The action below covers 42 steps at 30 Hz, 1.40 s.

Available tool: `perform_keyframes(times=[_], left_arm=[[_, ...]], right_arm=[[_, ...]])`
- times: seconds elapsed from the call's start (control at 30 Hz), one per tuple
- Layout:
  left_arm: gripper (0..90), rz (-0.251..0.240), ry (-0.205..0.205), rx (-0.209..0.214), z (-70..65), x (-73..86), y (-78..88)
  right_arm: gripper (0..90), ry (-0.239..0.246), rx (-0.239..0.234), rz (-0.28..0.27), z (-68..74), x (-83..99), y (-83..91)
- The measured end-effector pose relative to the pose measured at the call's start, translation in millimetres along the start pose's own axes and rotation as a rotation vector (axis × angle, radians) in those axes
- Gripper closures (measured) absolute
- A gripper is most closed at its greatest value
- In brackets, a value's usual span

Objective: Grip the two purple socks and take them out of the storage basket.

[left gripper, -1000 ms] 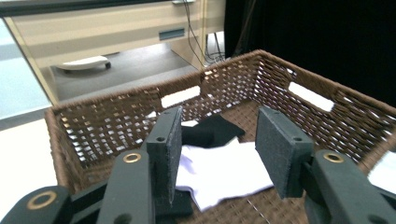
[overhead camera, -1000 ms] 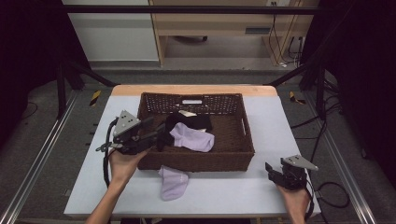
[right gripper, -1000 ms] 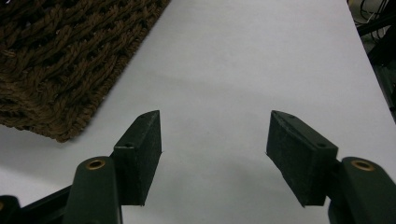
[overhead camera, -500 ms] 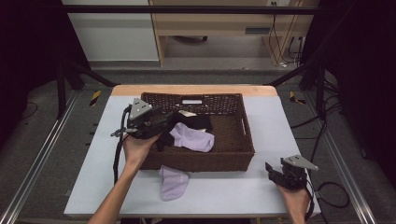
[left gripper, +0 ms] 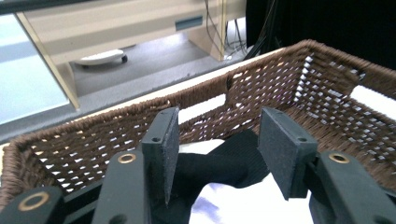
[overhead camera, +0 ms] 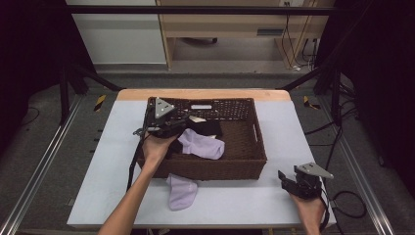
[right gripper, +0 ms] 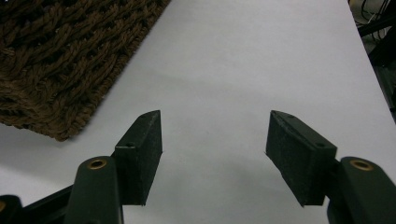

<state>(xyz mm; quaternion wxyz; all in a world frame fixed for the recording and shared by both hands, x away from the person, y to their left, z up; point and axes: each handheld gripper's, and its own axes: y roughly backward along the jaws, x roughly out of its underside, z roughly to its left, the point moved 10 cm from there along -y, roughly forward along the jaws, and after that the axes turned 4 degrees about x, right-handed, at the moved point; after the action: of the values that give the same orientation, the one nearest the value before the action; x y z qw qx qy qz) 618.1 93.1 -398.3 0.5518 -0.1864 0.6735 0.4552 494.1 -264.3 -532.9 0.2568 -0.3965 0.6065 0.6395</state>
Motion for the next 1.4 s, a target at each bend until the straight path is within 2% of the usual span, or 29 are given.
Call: perform_keyframes(times=[0.13, 0.3, 0.4, 0.5, 0.77, 0.83, 0.93, 0.97, 1.0, 1.07, 1.33, 1.37, 1.4], left_arm=[[47.6, 0.048, 0.005, -0.003, 3.0, 9.8, -13.1], [46.0, 0.078, 0.004, -0.014, 6.1, 17.8, -25.2], [44.8, 0.106, -0.017, -0.032, 8.4, 23.2, -30.5], [44.9, 0.138, -0.024, -0.017, 4.8, 29.2, -34.8], [43.2, 0.259, -0.097, -0.007, -2.2, 48.6, -44.0], [43.2, 0.291, -0.093, -0.007, -0.9, 53.0, -46.1], [43.5, 0.340, -0.061, -0.008, 1.8, 60.3, -49.6], [43.5, 0.357, -0.058, -0.008, 2.5, 62.8, -50.6], [43.5, 0.373, -0.073, -0.026, 4.5, 65.0, -51.5], [43.2, 0.384, -0.081, -0.027, 5.2, 67.0, -52.8], [47.2, 0.432, -0.035, 0.015, 5.6, 75.3, -58.1], [47.1, 0.437, -0.045, 0.017, 5.4, 75.8, -59.1], [46.6, 0.442, -0.079, 0.011, 5.7, 75.0, -60.2]], right_arm=[[36.2, 0.002, 0.000, 0.002, -0.3, 0.4, -0.3], [36.3, 0.001, 0.000, 0.002, -0.4, 0.4, -0.4], [36.4, 0.006, 0.000, 0.003, 0.0, 0.5, -0.9], [36.4, 0.003, -0.004, 0.005, 0.9, 0.6, -0.7], [36.3, 0.008, -0.001, 0.006, 1.6, 1.2, -1.4], [36.4, 0.008, -0.002, 0.005, 1.6, 1.1, -1.3], [36.4, 0.009, -0.002, 0.006, 1.9, 1.2, -1.3], [36.4, 0.010, -0.002, 0.006, 2.1, 1.1, -1.3], [36.4, 0.011, -0.002, 0.005, 2.2, 0.9, -1.3], [36.4, 0.011, -0.003, 0.004, 2.5, 0.7, -1.2], [36.4, 0.011, -0.004, 0.006, 3.0, 0.8, -1.5], [36.4, 0.012, -0.003, 0.007, 2.9, 0.9, -1.5], [36.4, 0.012, -0.003, 0.006, 2.9, 0.8, -1.5]])
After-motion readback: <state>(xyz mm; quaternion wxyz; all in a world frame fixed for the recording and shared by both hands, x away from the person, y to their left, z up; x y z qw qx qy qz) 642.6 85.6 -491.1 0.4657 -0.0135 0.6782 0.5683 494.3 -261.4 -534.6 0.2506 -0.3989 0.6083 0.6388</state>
